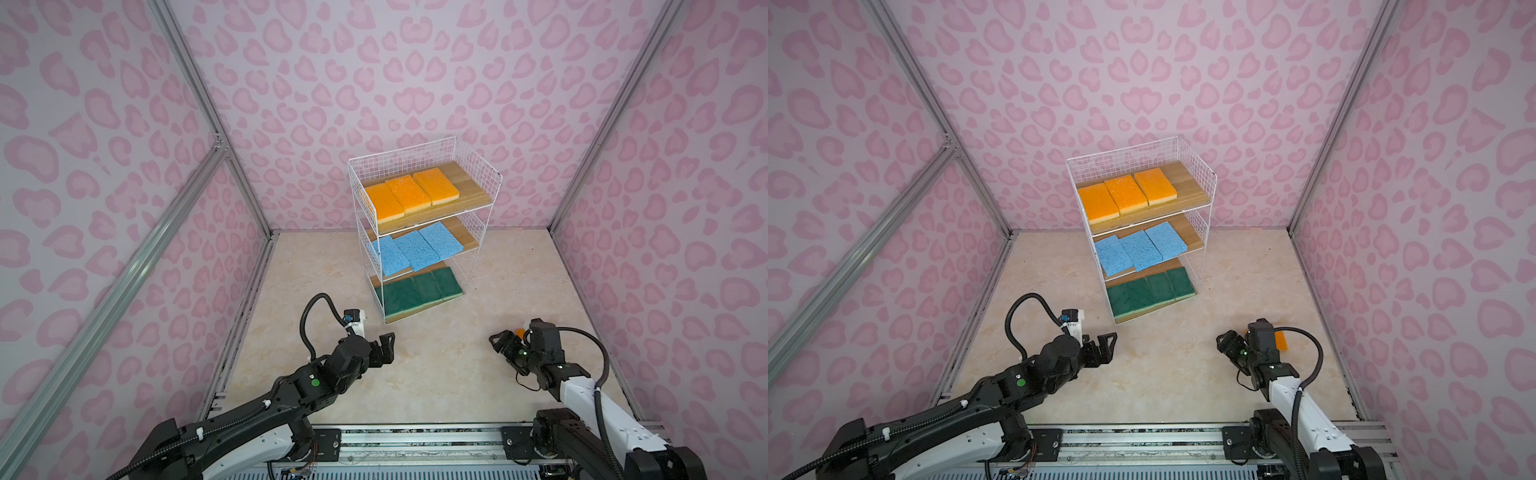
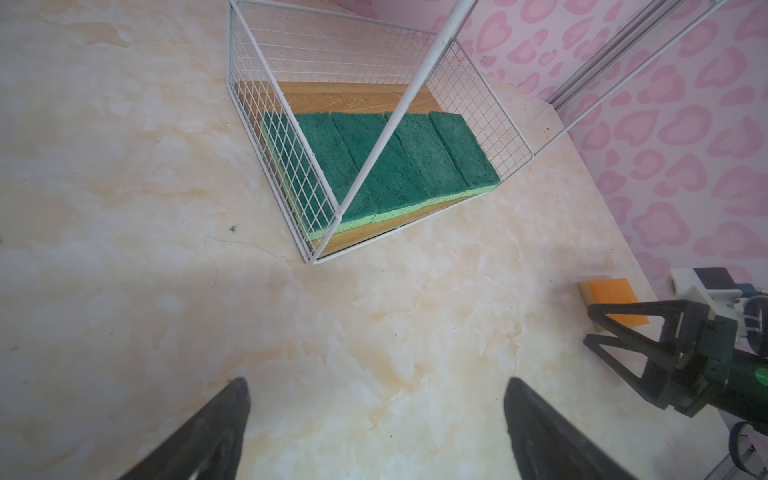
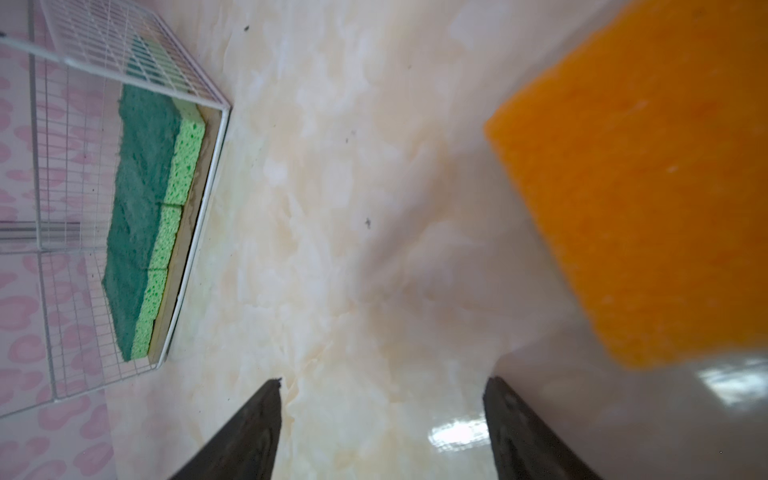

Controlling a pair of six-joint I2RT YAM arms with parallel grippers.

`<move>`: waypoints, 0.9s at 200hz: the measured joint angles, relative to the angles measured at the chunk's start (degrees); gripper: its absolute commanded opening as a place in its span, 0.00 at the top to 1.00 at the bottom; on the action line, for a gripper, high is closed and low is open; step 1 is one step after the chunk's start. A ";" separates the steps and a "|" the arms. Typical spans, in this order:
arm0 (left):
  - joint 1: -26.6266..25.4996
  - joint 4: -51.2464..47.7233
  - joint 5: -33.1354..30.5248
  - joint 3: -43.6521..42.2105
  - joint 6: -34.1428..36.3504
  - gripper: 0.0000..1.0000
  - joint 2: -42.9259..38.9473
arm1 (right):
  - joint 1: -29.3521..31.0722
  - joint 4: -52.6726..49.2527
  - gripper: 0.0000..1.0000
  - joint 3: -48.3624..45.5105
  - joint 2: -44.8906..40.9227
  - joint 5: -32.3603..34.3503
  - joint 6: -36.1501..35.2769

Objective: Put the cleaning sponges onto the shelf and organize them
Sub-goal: 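Push the last orange sponge with the right gripper toward the left gripper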

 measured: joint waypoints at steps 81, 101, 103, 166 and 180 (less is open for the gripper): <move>0.00 0.02 0.00 0.00 -0.07 0.04 0.11 | 6.64 -2.95 0.20 10.84 4.85 1.42 -0.76; 0.00 0.02 0.00 0.00 -0.07 0.04 0.39 | 2.67 -6.75 0.20 13.60 4.39 3.69 -3.34; 0.00 0.00 0.00 0.00 -0.07 0.04 0.42 | 2.12 -6.99 0.20 13.75 4.37 4.00 -3.56; 0.00 0.02 -0.02 -0.46 -0.07 0.04 0.02 | -13.03 -12.50 0.19 18.16 10.80 6.27 -10.99; 0.00 0.02 -0.04 -0.57 -0.07 0.04 -0.07 | -13.20 -12.46 0.19 18.16 13.49 5.88 -12.11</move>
